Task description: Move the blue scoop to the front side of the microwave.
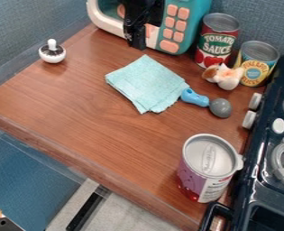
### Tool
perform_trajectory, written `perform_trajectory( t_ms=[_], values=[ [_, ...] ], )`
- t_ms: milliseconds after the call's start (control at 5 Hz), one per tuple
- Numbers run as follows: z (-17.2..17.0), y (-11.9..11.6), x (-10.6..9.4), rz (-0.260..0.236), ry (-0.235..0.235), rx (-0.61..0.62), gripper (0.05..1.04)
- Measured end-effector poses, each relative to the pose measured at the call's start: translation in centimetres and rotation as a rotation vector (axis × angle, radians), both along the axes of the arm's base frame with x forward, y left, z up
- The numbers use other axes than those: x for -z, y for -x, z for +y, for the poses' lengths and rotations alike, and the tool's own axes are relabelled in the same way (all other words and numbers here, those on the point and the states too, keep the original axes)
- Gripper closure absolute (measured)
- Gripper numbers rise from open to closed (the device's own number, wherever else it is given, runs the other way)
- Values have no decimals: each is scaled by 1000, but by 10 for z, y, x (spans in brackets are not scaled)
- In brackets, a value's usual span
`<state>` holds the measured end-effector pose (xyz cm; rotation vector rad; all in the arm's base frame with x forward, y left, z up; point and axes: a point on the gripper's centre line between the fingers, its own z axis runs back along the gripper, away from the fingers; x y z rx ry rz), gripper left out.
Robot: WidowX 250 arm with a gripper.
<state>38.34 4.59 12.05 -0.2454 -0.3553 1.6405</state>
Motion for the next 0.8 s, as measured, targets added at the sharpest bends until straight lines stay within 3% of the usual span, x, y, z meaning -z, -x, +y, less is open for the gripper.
perform_trajectory(
  t_ms=[200, 400, 600, 800],
  values=[
    [-1, 1, 14, 38, 8, 1, 85],
    [-22, -2, 18, 62, 16, 71, 85],
    [-46, -5, 26, 120, -34, 117, 85],
    [-66, -4, 33, 110, -33, 144, 85]
  ],
)
